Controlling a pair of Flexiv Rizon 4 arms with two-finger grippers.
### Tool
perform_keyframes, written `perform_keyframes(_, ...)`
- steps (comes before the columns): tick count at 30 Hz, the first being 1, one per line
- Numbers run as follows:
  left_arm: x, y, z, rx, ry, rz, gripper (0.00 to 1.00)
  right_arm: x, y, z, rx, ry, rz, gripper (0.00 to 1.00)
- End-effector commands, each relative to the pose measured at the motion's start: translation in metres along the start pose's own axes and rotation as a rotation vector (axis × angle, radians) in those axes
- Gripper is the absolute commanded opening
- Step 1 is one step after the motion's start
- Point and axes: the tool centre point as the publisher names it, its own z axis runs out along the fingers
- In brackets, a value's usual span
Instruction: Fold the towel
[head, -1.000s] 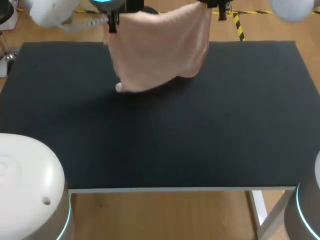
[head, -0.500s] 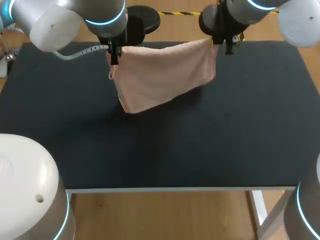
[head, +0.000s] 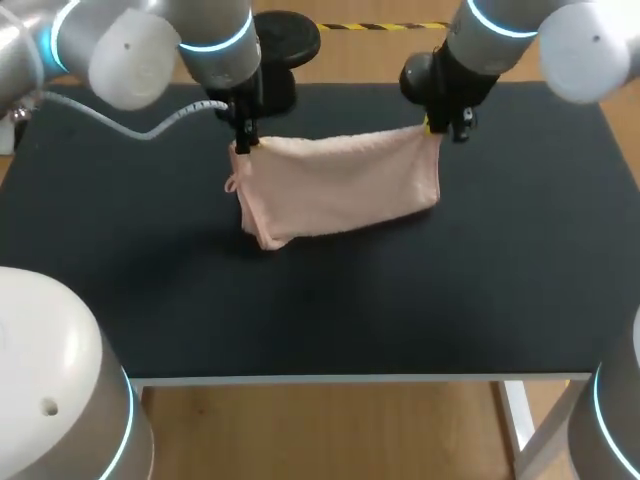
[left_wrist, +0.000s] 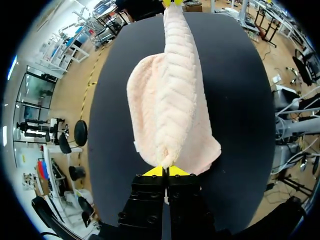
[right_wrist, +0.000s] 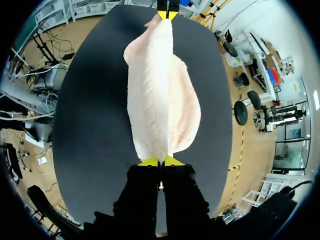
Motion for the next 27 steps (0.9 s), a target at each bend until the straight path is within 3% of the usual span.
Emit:
perform_keyframes(1,-0.020,-0.011,0.049,-0.008,0.134,0.007,0.00,-0.019,0.003,0.043,0.012,0.106,0.013,0.00)
perform_keyframes(11,-0.057,-0.006,0.104,-0.037,0.245,-0.011,0.00,-0.064,-0.006,0.102,0.035,0.163,0.059,0.00)
perform_keyframes(23,-0.085,0.006,0.117,-0.033,0.269,-0.043,0.00,-0.100,-0.019,0.124,0.074,0.122,0.127,0.00)
perform_keyframes(24,-0.085,0.006,0.117,-0.032,0.271,-0.042,0.00,-0.101,-0.019,0.124,0.075,0.120,0.128,0.05)
perform_keyframes(25,-0.085,0.007,0.118,-0.029,0.278,-0.040,0.00,-0.103,-0.019,0.123,0.073,0.117,0.130,0.36)
perform_keyframes(26,-0.085,0.007,0.120,-0.024,0.283,-0.041,0.02,-0.105,-0.019,0.123,0.065,0.106,0.144,1.00)
perform_keyframes(27,-0.086,0.008,0.121,-0.018,0.288,-0.041,0.49,-0.105,-0.020,0.123,0.062,0.101,0.145,1.00)
